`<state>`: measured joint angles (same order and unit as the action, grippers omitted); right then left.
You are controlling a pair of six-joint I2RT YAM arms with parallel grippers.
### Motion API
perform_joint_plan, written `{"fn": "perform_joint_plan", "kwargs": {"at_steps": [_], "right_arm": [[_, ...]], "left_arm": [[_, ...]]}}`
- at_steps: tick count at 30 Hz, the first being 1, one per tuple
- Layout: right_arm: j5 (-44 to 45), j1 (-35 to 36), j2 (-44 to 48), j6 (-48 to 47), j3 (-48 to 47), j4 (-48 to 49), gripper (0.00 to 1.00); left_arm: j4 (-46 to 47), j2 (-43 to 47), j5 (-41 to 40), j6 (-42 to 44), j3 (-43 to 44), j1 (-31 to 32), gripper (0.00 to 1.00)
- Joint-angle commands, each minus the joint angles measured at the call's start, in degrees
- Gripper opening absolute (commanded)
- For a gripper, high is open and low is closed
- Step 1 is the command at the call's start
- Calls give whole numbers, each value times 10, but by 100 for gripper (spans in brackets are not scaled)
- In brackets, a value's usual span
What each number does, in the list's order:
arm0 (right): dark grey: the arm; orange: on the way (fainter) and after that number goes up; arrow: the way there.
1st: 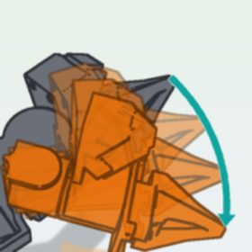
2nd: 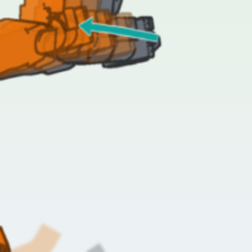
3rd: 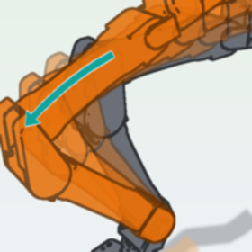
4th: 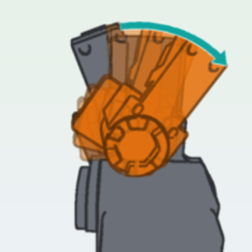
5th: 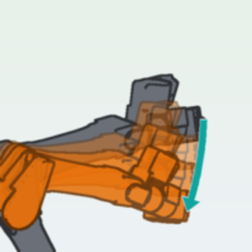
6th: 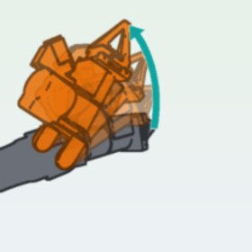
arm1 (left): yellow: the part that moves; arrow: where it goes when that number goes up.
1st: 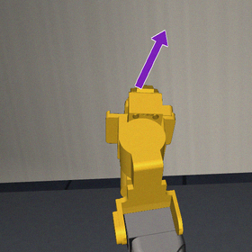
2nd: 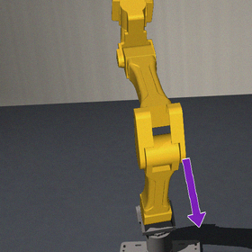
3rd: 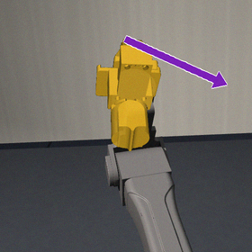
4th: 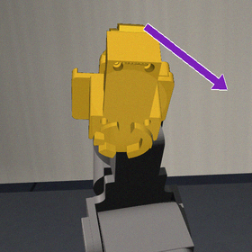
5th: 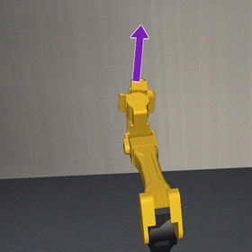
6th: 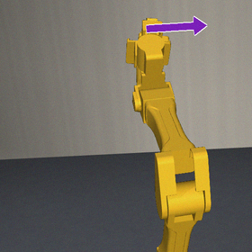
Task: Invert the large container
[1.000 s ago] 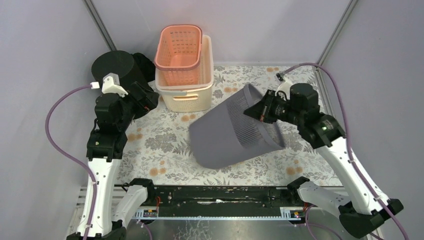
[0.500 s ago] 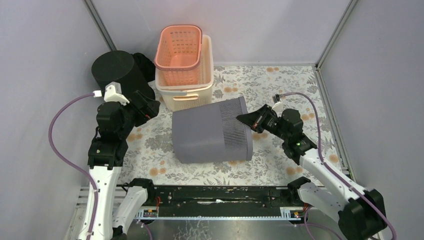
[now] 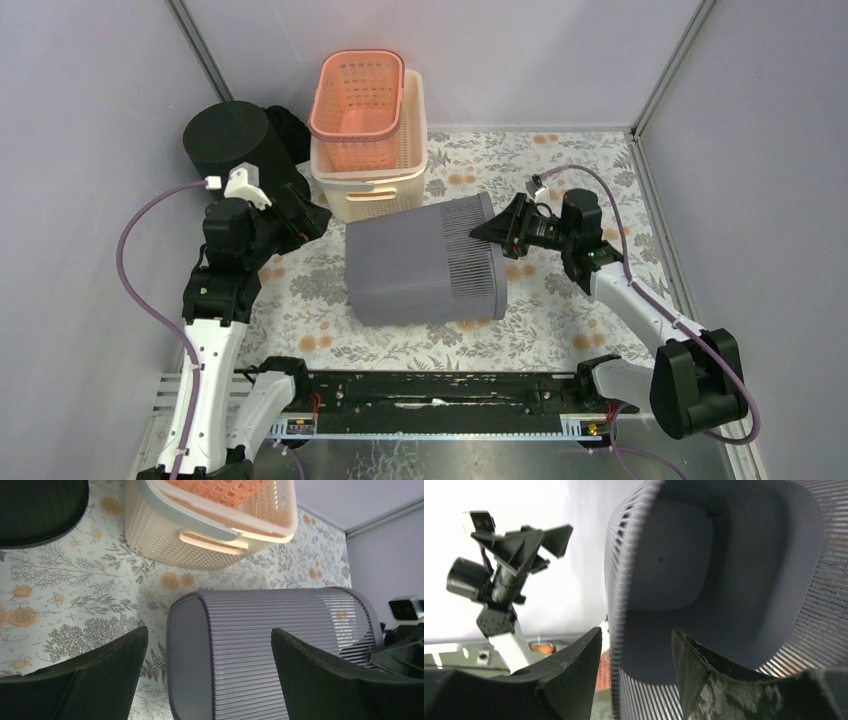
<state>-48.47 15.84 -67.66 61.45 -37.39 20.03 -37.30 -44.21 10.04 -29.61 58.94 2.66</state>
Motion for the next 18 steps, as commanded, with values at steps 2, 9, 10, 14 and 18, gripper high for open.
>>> {"fn": "perform_joint_plan", "kwargs": {"at_steps": [2, 9, 10, 14, 18], "right_arm": [[-109, -18, -12, -204, -93, -240, 58], [-166, -20, -37, -244, -112, -282, 53], [-171, -20, -39, -246, -112, -282, 53], [-193, -19, -48, -232, -111, -257, 44], [-208, -15, -50, -152, -85, -152, 32]], "left_arm": [[-25, -6, 67, 31, 0, 2, 100], [-28, 10, 144, 18, -44, 2, 100], [-17, 15, 156, 4, -60, 2, 100], [42, 32, 182, -34, -127, 2, 99], [74, 31, 186, -57, -149, 5, 99]]}}
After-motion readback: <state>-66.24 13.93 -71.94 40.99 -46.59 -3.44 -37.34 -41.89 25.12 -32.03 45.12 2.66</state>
